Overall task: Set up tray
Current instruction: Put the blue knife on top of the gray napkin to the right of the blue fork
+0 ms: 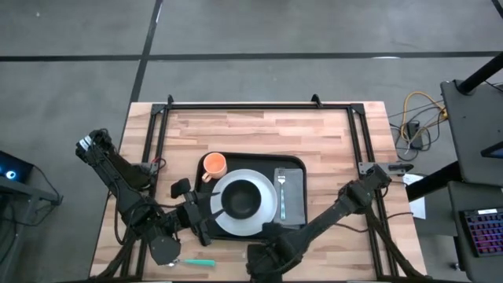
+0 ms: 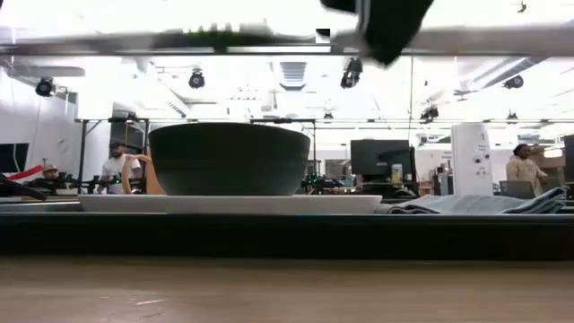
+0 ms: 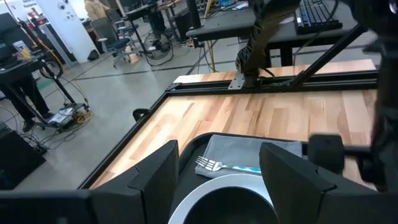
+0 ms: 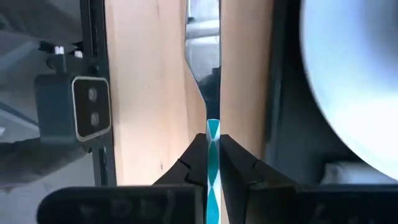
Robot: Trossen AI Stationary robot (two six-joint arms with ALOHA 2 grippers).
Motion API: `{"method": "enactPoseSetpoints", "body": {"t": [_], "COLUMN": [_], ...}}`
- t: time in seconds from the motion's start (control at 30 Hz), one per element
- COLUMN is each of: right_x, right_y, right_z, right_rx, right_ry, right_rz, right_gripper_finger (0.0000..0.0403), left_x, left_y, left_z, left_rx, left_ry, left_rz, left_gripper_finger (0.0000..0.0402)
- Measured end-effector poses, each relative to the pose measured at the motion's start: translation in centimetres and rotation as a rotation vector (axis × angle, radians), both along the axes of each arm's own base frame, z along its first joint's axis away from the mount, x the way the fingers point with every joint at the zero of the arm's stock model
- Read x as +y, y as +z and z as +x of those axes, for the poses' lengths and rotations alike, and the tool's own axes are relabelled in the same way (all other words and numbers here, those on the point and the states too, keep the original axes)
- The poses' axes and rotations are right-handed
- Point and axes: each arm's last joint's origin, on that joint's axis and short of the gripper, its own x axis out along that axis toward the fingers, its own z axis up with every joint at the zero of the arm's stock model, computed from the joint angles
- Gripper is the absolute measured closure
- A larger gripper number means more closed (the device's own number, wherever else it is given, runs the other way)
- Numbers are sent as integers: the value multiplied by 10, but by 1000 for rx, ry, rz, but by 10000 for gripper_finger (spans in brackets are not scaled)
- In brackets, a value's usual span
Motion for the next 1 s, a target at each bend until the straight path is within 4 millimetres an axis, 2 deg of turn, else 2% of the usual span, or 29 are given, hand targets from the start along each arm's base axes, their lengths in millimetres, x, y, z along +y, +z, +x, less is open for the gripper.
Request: {"method": "enactPoseSetpoints", "body": {"t": [0.1,0.23,0.43,0.53,0.63,0.73,1.0], "right_x": [-10,-36,-99,-130,-157,-179,-223], "right_y": [24,58,104,115,116,108,58], "right_z": [-9,-19,-29,-23,-15,-9,-7], "right_rx": [3,-7,-55,-95,-92,-65,95], "right_ry": [-50,-221,-621,-746,-850,-946,-1175], "right_rz": [-33,-68,-129,-110,-105,-110,-185], "right_gripper_finger": [393,393,394,394,393,393,393], "left_x": [-1,-3,-2,-1,-1,0,2], "left_y": [0,2,3,4,4,4,7], "left_z": [-1,-3,-4,-4,-5,-5,-11], "left_rx": [-4,-9,-45,-64,-69,-84,-66], "left_ry": [-3,-13,43,70,74,96,95], "left_rz": [-7,-13,20,30,28,37,89], "left_gripper_finger": [197,197,197,197,197,197,197]}}
